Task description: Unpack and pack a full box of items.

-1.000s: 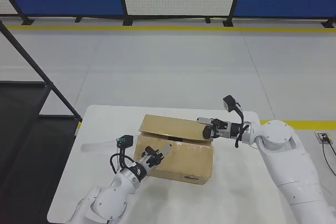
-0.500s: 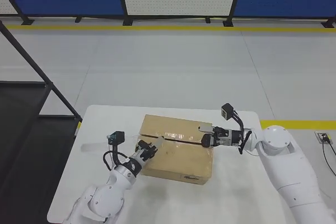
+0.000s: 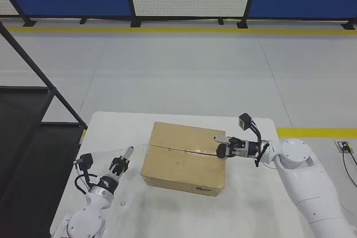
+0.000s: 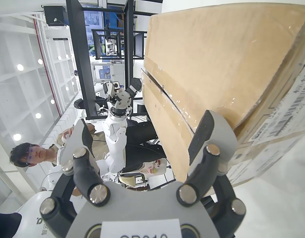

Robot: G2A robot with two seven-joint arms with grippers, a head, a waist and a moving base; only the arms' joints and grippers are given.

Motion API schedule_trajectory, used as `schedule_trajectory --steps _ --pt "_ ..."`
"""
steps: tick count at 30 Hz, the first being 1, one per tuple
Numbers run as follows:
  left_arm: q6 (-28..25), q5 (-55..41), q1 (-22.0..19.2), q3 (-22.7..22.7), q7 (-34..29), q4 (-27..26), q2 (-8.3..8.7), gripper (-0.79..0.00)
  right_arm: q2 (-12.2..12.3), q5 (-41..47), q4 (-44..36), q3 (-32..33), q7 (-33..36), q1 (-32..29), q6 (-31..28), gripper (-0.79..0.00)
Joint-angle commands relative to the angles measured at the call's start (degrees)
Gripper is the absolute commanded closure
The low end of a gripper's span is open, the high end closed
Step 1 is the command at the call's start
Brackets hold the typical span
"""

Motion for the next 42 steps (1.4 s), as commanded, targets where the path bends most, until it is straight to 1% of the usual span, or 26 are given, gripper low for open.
schedule_trajectory --steps 1,7,15,21,37,42 --pt "-1.1 0.6 0.5 0.1 0.0 0.4 -0.01 -0.785 0.0 0.2 0.2 -0.1 0.2 0.1 -0.5 -0.785" --pt "-2.1 2.0 0.7 1.6 -1.1 1.6 -0.15 -0.785 0.2 0.3 0.5 -0.5 0.4 0.2 -1.5 -0.785" --pt "-3.4 3.3 0.6 3.8 -2.7 1.9 -0.38 -0.785 0.4 1.0 1.1 -0.5 0.4 0.2 -1.6 -0.785" --pt "-4.3 3.6 1.0 4.3 -4.3 1.5 -0.41 -0.785 0.5 1.2 1.3 -1.0 0.2 0.3 -1.8 -0.785" --pt "-5.6 4.2 2.5 5.5 -6.1 0.1 -0.58 -0.785 1.0 1.3 0.0 -1.7 0.6 -0.2 -3.3 -0.785" --pt "-4.1 2.4 2.4 4.8 -4.2 0.6 -0.80 -0.785 0.9 1.3 0.6 -2.5 0.0 0.0 -3.4 -0.785"
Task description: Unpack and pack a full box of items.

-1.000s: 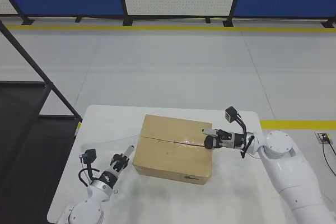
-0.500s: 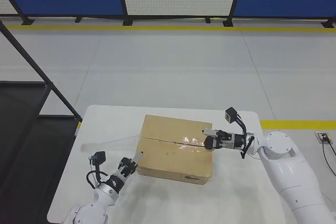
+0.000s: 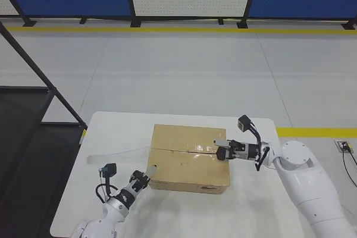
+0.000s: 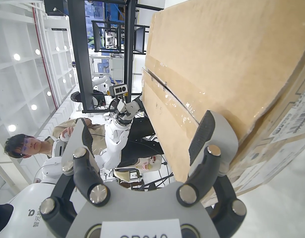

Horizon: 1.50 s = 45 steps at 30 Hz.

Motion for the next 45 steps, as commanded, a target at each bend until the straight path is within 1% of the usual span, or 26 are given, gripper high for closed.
schedule_trajectory --steps 1,6,10,15,20,25,32,37,41,45 --pt "1.3 -1.5 -0.2 -0.7 1.4 0.7 -0.13 -0.785 -0.1 0.0 0.4 -0.4 -0.1 0.2 -0.3 -0.785" --pt "3.3 -4.3 -0.9 -1.6 3.2 2.8 -0.41 -0.785 -0.1 0.2 1.3 -0.9 -0.1 0.7 -1.6 -0.785" --pt "4.5 -9.3 -2.6 -2.1 2.7 5.6 -0.75 -0.785 -0.2 0.4 1.8 -1.2 0.2 0.9 -2.6 -0.785" --pt "4.5 -17.4 -6.2 -3.1 2.1 10.8 -1.28 -0.785 -0.1 0.5 2.2 -1.6 0.3 1.1 -3.2 -0.785" --pt "3.4 -28.4 -10.1 -4.0 0.7 16.6 -1.98 -0.785 -0.1 0.5 2.4 -1.7 0.2 1.2 -3.4 -0.785" --pt "2.6 -31.4 -14.3 -2.7 -0.4 22.7 -2.51 -0.785 0.0 0.4 2.2 -2.0 0.1 1.4 -3.1 -0.785" --pt "0.3 -34.0 -19.2 -0.3 -0.2 30.0 -3.42 -0.785 0.1 0.0 1.7 -2.3 -0.1 1.4 -2.7 -0.785" --pt "-3.2 -37.6 -22.3 0.7 1.1 34.7 -4.28 -0.785 0.2 -0.1 1.2 -2.5 -0.3 1.4 -2.4 -0.785" --pt "-6.8 -39.0 -23.5 0.9 2.2 36.7 -4.76 -0.785 0.3 -0.3 1.0 -2.6 -0.4 1.4 -2.2 -0.785" --pt "-10.6 -39.9 -23.3 0.1 3.1 36.5 -4.94 -0.785 0.4 -0.3 0.8 -2.7 -0.5 1.4 -1.9 -0.785"
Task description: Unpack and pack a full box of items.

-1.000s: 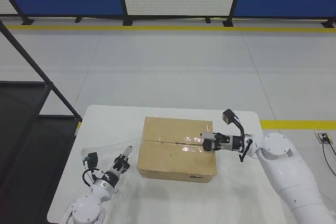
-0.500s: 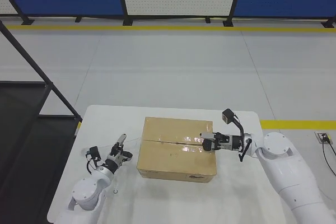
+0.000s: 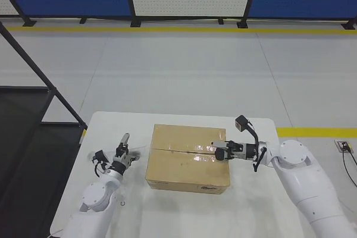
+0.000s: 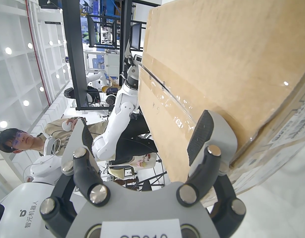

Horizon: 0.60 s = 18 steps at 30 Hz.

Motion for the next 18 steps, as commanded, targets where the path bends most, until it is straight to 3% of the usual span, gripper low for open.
schedule_trajectory --steps 1,6,18 --pt "-1.8 -0.1 0.4 -0.5 0.3 -0.7 -0.01 -0.785 0.0 0.0 -0.1 0.0 0.0 0.0 0.1 -0.785" --pt "-5.0 0.5 2.2 -2.3 1.0 -4.6 0.18 -0.785 0.1 0.0 -0.2 -0.2 -0.1 0.0 0.2 -0.785" --pt "-5.1 5.2 6.6 -3.6 3.5 -15.3 0.38 -0.785 0.1 0.7 0.5 -0.8 0.0 0.3 -0.3 -0.785"
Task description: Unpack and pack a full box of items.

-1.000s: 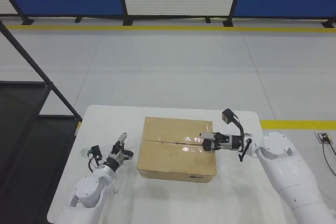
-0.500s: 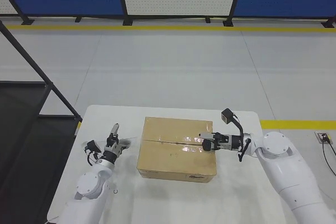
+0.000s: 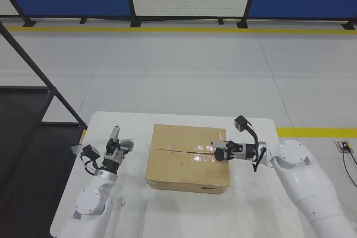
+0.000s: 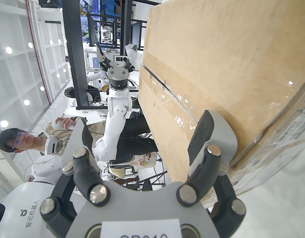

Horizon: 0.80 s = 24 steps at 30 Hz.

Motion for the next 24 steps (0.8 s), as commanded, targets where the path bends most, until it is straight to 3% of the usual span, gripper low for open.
schedule_trajectory --steps 1,6,12,24 --pt "1.0 0.4 0.4 -0.1 0.1 -1.6 0.00 -0.785 0.0 0.0 0.1 -0.1 0.0 0.0 -0.1 -0.785" --pt "5.0 -0.5 -0.6 -0.2 -0.6 -0.2 -0.06 -0.785 0.1 0.3 0.1 -0.1 -0.1 -0.2 -0.5 -0.785" --pt "4.7 -2.3 -1.5 -1.1 -1.1 2.5 -0.16 -0.785 0.2 0.4 -0.1 0.0 -0.3 -0.6 -0.5 -0.785" --pt "9.1 -5.8 -6.0 -3.6 -4.5 10.9 0.06 -0.785 0.4 0.5 -0.5 -0.2 -0.5 -0.8 -0.5 -0.785"
